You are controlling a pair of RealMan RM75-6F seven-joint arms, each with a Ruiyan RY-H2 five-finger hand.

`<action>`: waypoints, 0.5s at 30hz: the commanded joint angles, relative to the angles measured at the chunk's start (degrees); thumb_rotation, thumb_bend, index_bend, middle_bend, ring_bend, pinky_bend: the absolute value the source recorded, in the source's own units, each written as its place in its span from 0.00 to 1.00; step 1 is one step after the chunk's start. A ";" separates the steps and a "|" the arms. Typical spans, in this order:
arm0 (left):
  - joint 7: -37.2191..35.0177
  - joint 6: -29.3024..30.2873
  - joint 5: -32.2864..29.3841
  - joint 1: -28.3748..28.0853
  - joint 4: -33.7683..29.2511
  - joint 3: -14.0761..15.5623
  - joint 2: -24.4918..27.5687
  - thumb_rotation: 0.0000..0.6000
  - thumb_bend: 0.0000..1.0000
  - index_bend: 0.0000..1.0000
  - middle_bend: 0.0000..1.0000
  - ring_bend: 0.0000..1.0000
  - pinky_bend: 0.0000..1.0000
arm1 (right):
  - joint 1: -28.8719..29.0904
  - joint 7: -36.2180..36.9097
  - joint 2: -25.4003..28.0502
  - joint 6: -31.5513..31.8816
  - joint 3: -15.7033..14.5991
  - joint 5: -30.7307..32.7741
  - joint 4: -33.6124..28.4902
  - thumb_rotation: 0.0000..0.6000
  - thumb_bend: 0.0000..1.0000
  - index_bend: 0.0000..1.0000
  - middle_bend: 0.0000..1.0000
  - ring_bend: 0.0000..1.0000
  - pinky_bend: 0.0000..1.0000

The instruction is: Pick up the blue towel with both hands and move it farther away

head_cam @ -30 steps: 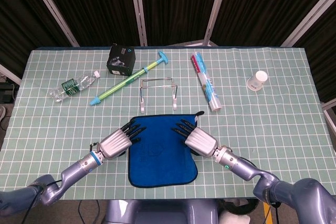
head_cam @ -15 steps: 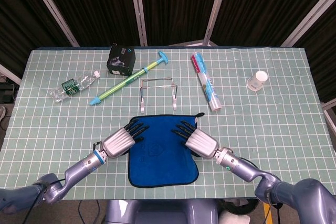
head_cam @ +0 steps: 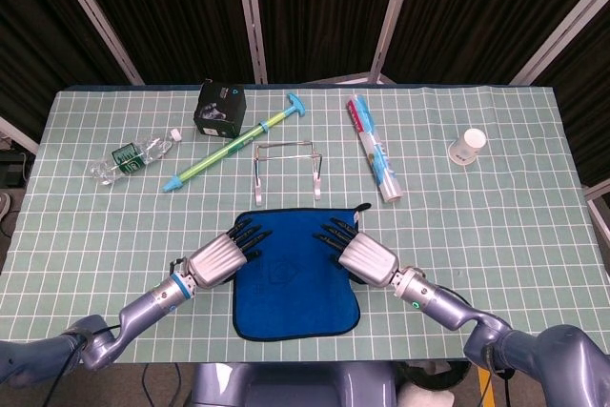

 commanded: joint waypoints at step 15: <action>2.08 -1.85 -1.18 -1.57 -1.29 -0.32 -1.26 1.00 0.31 0.33 0.00 0.00 0.00 | -0.09 0.34 0.20 0.28 0.00 -0.03 -0.03 1.00 0.43 0.63 0.07 0.00 0.00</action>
